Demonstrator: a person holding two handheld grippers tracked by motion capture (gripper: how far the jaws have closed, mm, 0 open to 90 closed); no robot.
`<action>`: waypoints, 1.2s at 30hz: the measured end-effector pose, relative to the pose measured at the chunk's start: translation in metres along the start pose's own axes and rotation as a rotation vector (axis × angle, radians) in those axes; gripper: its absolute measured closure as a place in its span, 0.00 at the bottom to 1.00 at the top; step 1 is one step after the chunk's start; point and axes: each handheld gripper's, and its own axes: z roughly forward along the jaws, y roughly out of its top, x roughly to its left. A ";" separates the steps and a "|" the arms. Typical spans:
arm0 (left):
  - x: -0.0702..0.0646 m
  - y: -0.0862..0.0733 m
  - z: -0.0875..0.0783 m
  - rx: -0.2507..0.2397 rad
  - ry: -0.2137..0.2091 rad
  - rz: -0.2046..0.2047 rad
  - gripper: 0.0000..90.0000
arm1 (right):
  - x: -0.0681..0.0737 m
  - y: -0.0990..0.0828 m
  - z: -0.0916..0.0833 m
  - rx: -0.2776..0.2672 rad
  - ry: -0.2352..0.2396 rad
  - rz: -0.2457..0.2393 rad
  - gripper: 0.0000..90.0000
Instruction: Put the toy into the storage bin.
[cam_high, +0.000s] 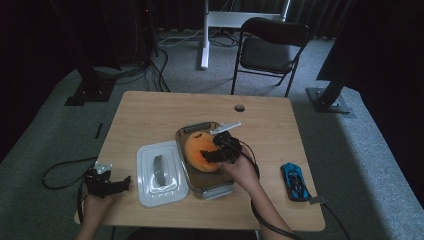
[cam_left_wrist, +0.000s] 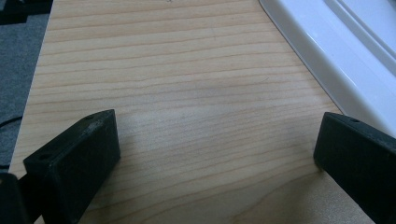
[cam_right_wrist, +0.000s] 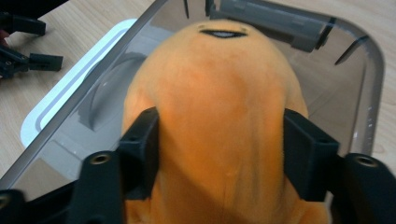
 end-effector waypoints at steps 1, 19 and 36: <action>0.000 0.000 0.000 0.000 0.000 0.000 0.01 | 0.000 0.000 0.001 0.005 0.003 0.001 0.37; 0.000 0.000 0.000 0.000 0.000 0.000 0.01 | -0.006 0.000 -0.018 -0.035 0.028 0.034 0.31; 0.000 0.000 0.000 0.000 0.000 0.000 0.01 | -0.013 -0.011 -0.028 -0.056 -0.003 0.053 0.13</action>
